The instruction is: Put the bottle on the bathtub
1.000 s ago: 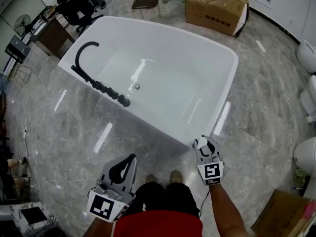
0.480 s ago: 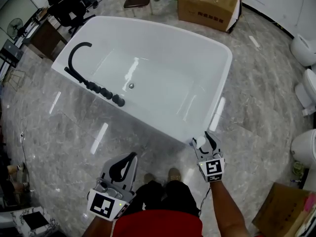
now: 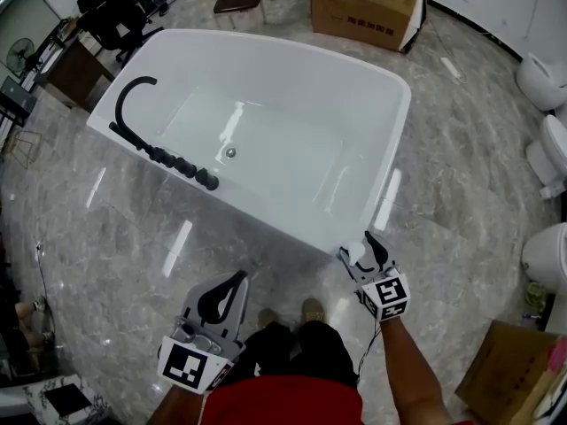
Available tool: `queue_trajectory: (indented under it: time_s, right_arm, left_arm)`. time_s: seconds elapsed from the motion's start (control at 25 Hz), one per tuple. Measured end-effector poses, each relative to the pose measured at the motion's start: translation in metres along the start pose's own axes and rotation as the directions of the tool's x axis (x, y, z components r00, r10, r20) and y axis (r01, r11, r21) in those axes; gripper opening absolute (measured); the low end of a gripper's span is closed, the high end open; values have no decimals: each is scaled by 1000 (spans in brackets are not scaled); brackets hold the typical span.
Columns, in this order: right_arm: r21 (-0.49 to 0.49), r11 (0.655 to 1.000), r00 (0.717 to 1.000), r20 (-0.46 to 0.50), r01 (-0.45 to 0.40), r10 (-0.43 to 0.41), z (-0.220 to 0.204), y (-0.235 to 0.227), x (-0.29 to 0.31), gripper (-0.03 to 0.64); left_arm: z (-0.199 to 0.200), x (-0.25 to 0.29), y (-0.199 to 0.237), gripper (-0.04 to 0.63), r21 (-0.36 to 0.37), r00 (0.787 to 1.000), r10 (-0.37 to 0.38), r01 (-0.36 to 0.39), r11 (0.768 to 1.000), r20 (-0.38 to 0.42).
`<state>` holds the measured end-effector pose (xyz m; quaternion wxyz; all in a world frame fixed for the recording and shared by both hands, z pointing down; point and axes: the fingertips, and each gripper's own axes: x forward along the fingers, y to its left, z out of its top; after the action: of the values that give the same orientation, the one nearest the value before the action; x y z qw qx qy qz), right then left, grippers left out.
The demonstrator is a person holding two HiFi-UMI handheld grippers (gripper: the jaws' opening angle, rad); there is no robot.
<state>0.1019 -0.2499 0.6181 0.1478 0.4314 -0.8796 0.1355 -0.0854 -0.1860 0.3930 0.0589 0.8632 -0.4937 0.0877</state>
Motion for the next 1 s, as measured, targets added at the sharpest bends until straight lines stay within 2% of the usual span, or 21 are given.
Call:
queue_trajectory:
  time_s: [0.08,0.24,0.56,0.8,1.0]
  right_arm:
    - [6,999,999,-10,-32,32,-6,5,1,337]
    - [-53,998,999,-30,-38,37,-15,14,4,336]
    - [-115,993,999,5,35,-34,-5,26,-20,339]
    - [-123,990,995,78,75,-65,35,48,-67,325]
    - [-92,993,986,158,75,-60,87,80,-104,262]
  left_arm:
    - [-2,1,-1,11,0,1000,-2,2,1000,-6]
    - [-5,5,2,11,-1,1000,-7,7,1000,-9]
    - [-11,4,-2,11,-22,999,-37,37,999,-28]
    - [5,-5,-8,11,-19,998,-56,57,998,40]
    - [9,-22,-18,11,-19,994,-83,84,996,65]
